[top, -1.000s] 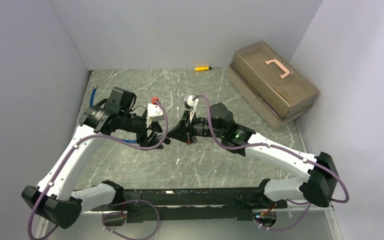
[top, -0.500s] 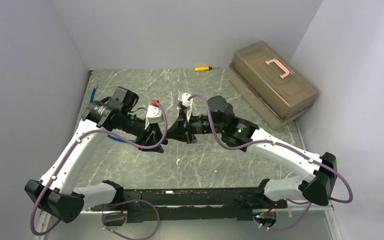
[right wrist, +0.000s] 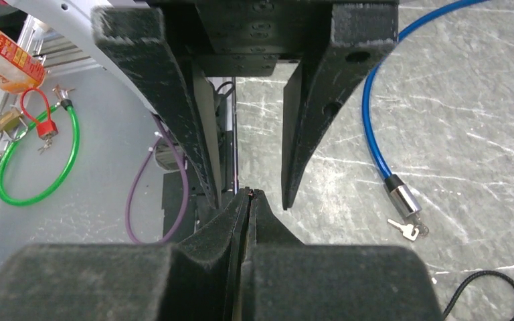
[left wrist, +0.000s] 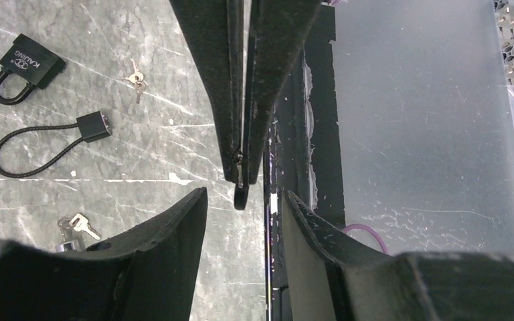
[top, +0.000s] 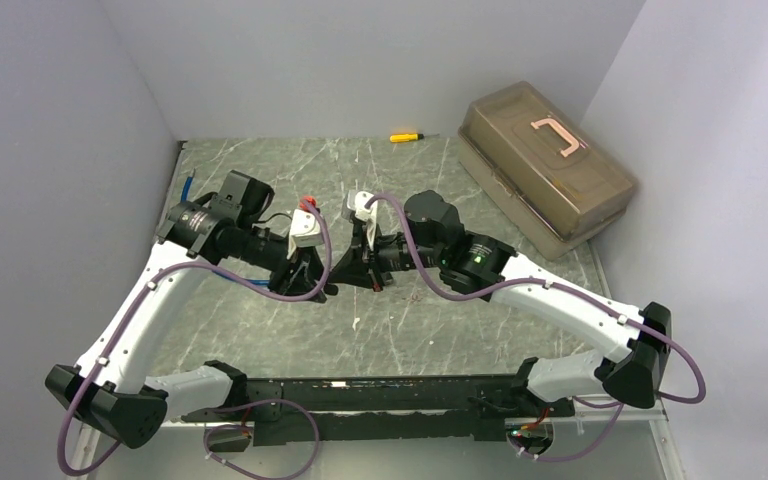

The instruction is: Unlock with the key

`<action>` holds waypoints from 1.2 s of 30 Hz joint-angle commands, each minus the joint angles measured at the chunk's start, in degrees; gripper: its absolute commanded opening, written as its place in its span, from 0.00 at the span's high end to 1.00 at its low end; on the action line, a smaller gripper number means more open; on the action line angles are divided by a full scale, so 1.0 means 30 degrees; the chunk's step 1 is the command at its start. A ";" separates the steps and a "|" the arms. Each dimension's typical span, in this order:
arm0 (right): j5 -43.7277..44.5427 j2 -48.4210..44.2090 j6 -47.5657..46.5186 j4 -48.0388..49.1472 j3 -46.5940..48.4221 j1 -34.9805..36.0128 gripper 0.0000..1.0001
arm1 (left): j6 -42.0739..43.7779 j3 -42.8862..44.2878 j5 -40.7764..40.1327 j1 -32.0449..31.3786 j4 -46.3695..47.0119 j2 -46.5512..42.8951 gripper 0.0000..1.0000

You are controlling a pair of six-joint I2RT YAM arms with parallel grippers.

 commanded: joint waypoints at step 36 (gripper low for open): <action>-0.0017 -0.3589 0.4039 0.8840 -0.4731 -0.0247 0.68 | -0.5056 -0.0034 0.4596 0.0239 0.3860 -0.0784 1.00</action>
